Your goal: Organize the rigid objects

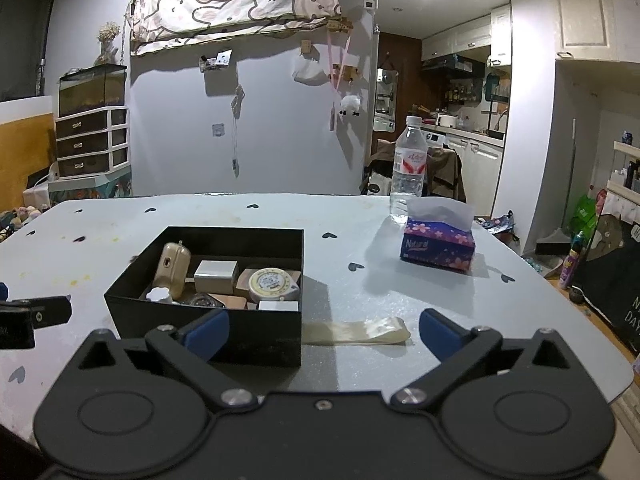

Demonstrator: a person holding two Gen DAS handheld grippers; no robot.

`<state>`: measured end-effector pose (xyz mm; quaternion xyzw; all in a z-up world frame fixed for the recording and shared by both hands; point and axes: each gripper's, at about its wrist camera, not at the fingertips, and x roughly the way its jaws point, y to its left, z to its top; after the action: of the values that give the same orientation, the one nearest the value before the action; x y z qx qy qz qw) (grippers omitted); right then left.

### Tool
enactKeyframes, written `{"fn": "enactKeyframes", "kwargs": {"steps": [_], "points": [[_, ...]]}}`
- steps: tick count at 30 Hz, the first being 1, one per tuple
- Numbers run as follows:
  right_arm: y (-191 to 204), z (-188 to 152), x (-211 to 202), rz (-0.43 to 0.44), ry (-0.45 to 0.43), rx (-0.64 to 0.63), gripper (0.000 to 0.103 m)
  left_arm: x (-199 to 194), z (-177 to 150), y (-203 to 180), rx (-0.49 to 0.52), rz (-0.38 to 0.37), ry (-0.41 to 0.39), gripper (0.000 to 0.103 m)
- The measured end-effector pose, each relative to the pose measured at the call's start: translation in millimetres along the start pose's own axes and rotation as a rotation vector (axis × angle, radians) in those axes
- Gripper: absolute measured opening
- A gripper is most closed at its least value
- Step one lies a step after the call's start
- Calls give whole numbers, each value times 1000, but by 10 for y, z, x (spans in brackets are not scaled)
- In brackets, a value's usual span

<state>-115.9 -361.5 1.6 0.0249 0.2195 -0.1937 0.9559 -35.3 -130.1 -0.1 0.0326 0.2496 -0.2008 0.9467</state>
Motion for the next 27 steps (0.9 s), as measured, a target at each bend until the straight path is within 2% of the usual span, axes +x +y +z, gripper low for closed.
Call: {"fn": "enactKeyframes", "kwargs": {"steps": [27], "points": [[-27, 18, 9, 3, 6, 7, 102, -6, 14, 3, 3, 4, -3, 103]]}}
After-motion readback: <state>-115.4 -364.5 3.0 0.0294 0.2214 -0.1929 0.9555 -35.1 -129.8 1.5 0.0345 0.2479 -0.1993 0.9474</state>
